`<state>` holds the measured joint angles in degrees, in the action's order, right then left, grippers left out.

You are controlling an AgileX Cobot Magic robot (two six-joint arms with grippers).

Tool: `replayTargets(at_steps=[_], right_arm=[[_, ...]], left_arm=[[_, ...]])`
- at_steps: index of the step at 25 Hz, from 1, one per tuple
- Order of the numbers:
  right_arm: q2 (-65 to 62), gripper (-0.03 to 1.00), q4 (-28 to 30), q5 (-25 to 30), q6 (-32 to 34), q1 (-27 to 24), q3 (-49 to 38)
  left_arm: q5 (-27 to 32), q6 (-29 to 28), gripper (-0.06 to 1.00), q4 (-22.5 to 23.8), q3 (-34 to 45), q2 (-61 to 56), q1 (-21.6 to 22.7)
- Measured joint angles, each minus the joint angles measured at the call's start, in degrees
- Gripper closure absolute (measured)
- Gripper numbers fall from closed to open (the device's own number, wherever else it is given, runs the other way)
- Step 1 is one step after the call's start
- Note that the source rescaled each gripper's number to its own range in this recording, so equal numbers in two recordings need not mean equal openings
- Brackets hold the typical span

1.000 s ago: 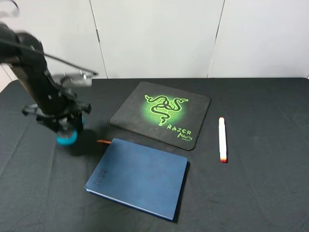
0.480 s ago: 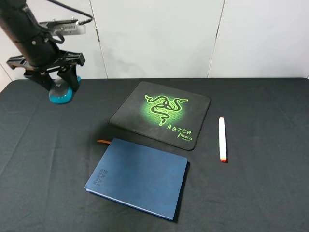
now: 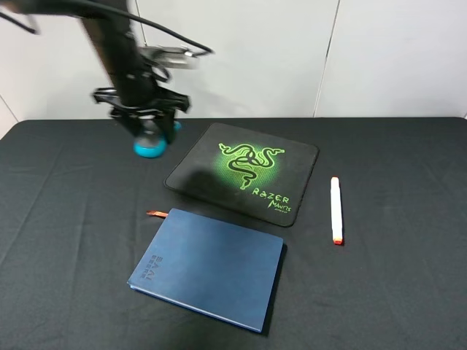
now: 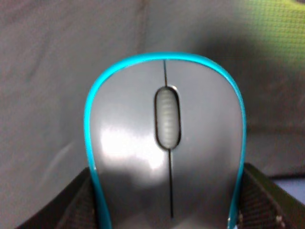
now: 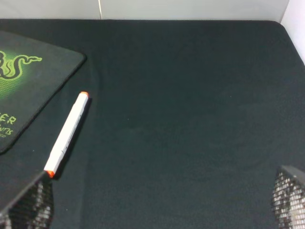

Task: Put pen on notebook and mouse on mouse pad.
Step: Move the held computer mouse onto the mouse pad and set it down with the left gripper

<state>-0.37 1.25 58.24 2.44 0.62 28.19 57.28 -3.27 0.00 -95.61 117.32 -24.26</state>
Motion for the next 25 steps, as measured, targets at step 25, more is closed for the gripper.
replayTargets(at_steps=[25], right_arm=[[0.00,-0.03,0.00,0.00,0.00,0.00,0.00]], left_arm=[[1.19,0.10,0.94,1.24,-30.99,27.63,-8.20]])
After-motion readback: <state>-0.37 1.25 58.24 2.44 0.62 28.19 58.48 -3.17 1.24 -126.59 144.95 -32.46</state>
